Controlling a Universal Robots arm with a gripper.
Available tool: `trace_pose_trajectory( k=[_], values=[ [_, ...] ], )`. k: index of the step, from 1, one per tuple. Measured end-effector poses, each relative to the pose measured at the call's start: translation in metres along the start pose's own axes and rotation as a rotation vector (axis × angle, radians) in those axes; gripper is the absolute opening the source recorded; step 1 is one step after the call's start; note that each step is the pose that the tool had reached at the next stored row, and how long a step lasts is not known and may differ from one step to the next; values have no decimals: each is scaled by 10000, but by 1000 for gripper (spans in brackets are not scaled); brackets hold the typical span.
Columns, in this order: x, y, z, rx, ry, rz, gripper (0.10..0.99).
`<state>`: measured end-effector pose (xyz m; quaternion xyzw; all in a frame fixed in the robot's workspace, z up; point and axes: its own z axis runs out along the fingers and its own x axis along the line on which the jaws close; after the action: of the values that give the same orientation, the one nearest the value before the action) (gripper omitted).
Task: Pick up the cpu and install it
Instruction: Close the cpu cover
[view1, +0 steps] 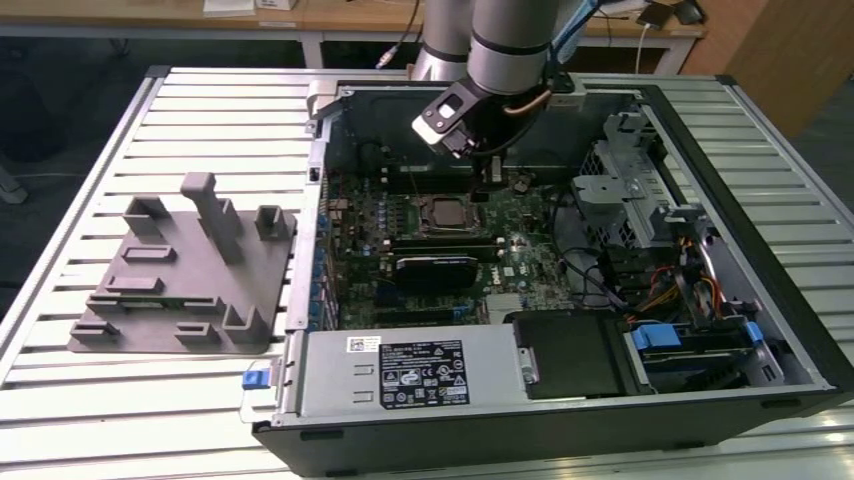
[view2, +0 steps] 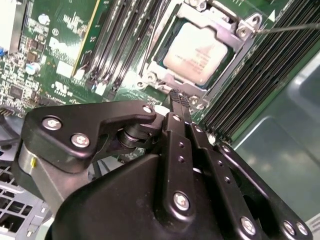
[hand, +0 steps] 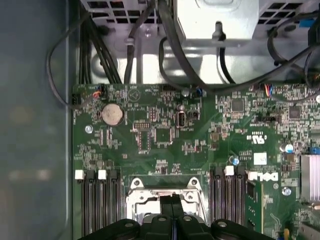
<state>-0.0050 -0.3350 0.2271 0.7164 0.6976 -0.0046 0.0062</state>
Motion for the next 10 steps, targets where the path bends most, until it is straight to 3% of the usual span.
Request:
trace_pose_trajectory(
  k=[10],
  values=[
    [-4,-165,62,0,-1,2,106]
  ],
)
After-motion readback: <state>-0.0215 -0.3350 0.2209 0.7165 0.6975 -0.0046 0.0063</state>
